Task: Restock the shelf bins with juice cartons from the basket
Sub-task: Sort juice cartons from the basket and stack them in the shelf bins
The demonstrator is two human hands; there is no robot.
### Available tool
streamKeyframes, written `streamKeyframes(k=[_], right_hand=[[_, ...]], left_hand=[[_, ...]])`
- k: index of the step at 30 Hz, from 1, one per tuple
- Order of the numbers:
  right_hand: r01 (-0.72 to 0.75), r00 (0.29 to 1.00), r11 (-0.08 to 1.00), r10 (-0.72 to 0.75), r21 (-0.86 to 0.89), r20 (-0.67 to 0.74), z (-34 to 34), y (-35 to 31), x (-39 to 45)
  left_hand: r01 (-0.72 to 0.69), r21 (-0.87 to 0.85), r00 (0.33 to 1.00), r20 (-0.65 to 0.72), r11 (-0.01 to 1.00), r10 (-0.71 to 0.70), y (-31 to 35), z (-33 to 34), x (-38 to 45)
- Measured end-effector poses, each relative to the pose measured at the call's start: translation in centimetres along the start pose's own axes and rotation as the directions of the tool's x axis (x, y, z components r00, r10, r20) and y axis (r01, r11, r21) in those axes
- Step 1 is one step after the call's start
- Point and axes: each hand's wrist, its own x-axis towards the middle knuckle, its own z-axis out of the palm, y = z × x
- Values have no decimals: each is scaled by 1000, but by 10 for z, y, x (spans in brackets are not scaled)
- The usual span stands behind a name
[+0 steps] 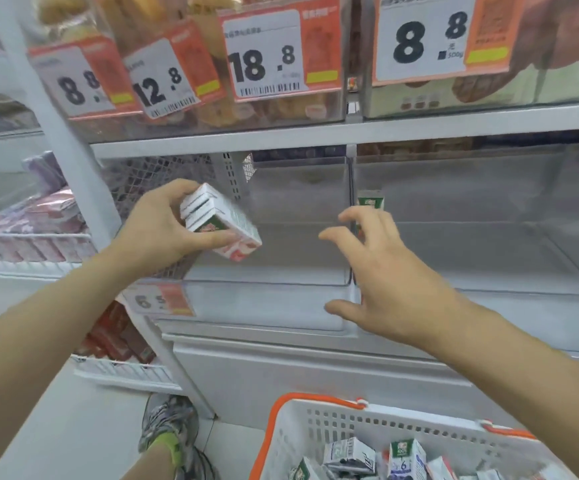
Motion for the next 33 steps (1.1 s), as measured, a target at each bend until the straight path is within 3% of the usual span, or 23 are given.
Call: streamKeyframes(k=[3,8,14,16,19,20,25,29,33], right_hand=[[35,998,999,-37,-32,-53,8,7,4],[74,982,996,-65,48,-176,22,21,1],[30,985,983,3,182,-175,25,21,2],[28,986,982,3,184,-169,26,22,2],[25,985,981,8,193,-171,27,22,1],[25,984,981,9,193,-175,27,22,1],[25,983,983,10,184,-184,26,20,-1],[19,982,984,15,176,-189,27,20,-1],[21,980,983,15,180,-196,27,19,-1]], left_hand=[[57,193,998,22,980,-62,-27,9,44],[186,343,955,158,921,-252,-67,30,104],[140,636,908,223,759,-355,-92,38,135],[81,762,913,201,643,-354,-89,39,139],[-4,934,938,127,358,-322,-83,41,137],[-20,947,945,122,321,-303,-84,43,135],[-35,938,966,121,345,-230,-92,42,125],[-122,896,932,252,427,-261,-99,46,117],[-162,934,927,255,318,-275,-103,44,115]])
